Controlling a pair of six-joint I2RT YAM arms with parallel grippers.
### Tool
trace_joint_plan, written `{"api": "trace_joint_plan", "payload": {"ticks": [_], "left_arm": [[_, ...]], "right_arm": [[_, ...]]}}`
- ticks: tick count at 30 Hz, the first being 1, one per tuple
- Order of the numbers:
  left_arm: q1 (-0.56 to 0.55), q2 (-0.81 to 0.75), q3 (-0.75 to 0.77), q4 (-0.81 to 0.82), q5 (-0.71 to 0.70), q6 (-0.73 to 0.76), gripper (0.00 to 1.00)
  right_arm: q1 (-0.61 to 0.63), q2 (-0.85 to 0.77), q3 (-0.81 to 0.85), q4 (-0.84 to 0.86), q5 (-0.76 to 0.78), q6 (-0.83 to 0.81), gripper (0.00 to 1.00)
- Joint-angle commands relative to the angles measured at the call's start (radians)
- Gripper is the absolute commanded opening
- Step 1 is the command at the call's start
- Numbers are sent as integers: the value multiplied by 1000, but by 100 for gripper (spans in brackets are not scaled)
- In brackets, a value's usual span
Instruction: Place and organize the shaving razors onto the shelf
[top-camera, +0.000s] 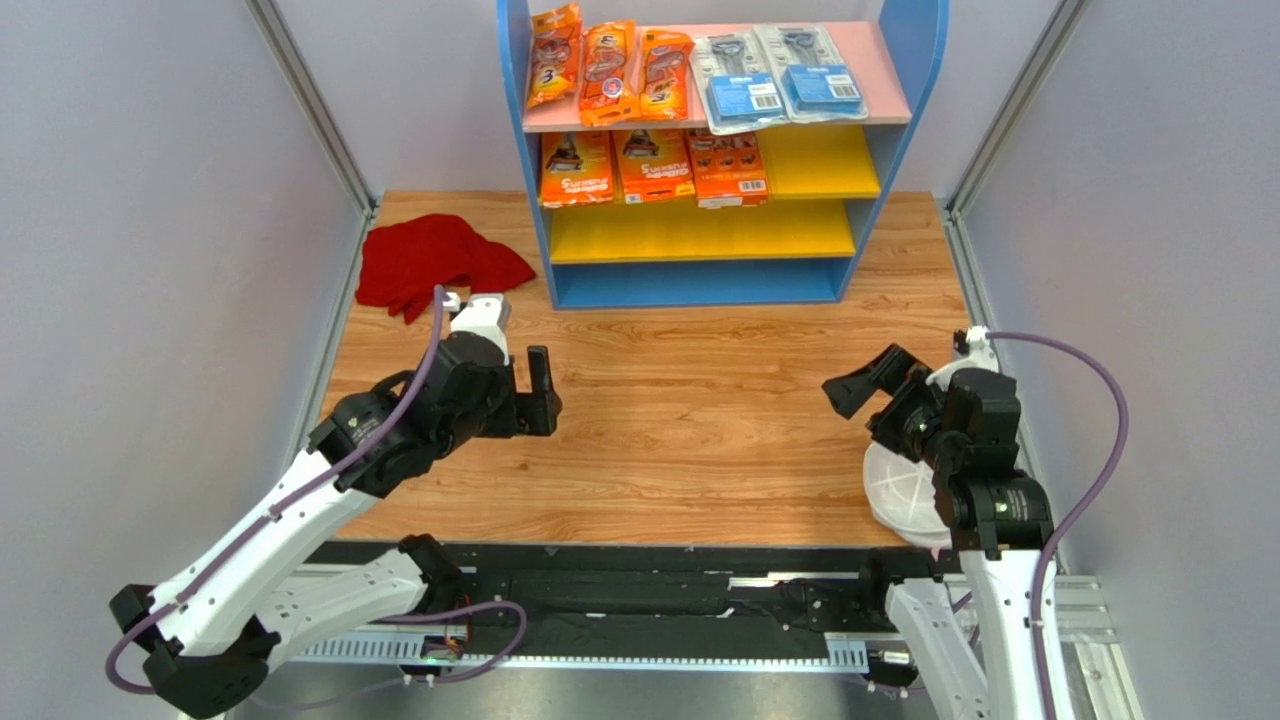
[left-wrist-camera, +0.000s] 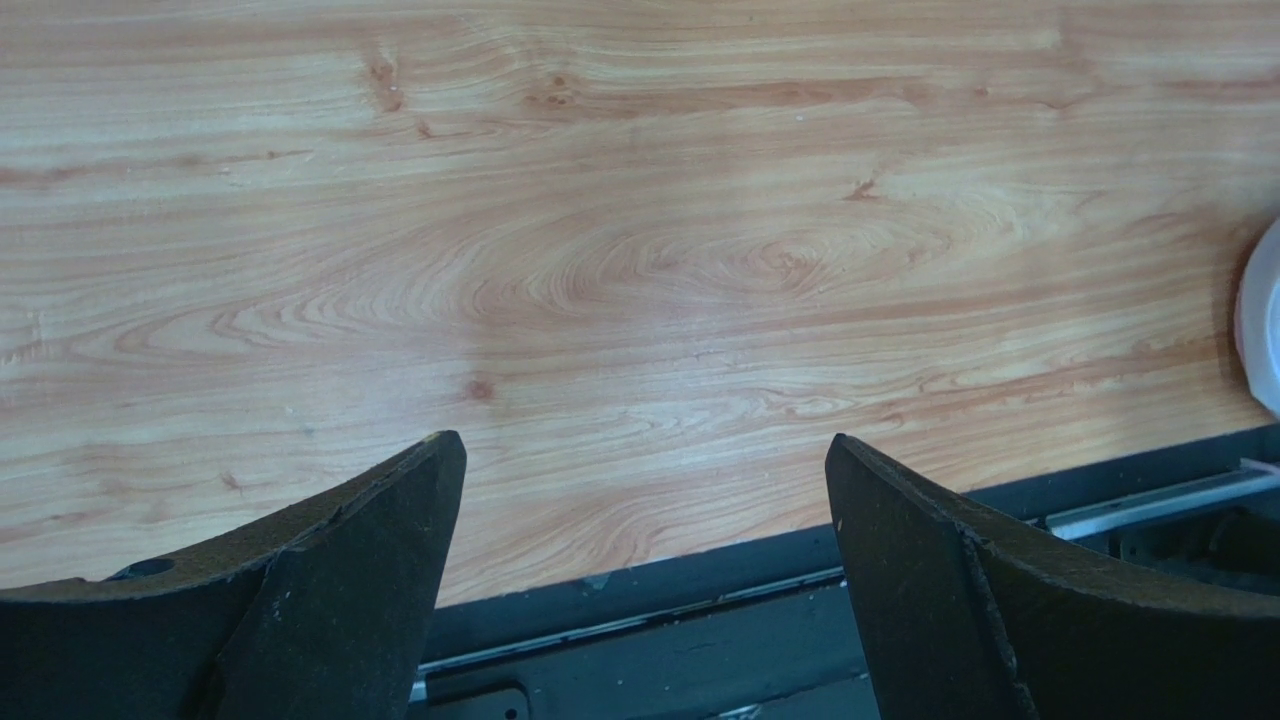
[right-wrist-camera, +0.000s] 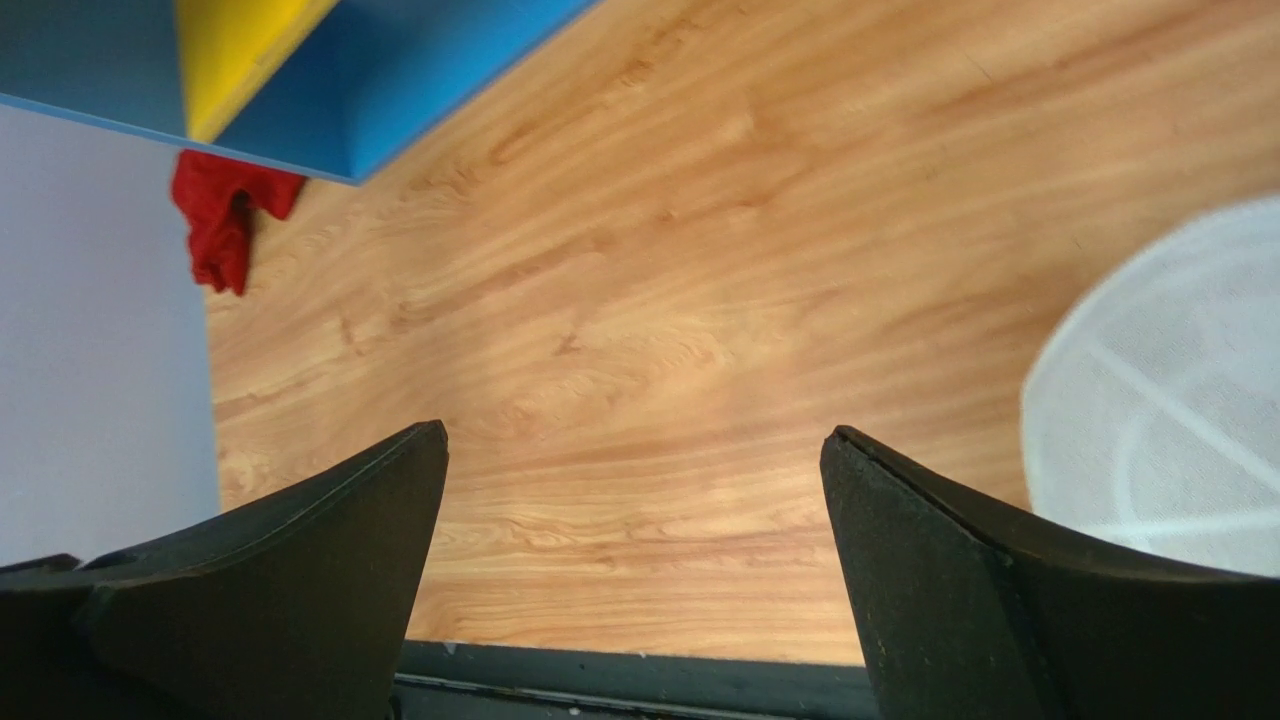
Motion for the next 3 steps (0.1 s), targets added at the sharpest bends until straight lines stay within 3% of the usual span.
{"api": "trace_joint_plan", "payload": {"ticks": [1,3], "left_arm": [[1,-57,49,35,53,66,99],[1,-102,49,55,63,71,99]], "right_arm": [[-2,-27,-10,-77,43,-44,100],[1,-35,-7,-97,52,-47,100]]}}
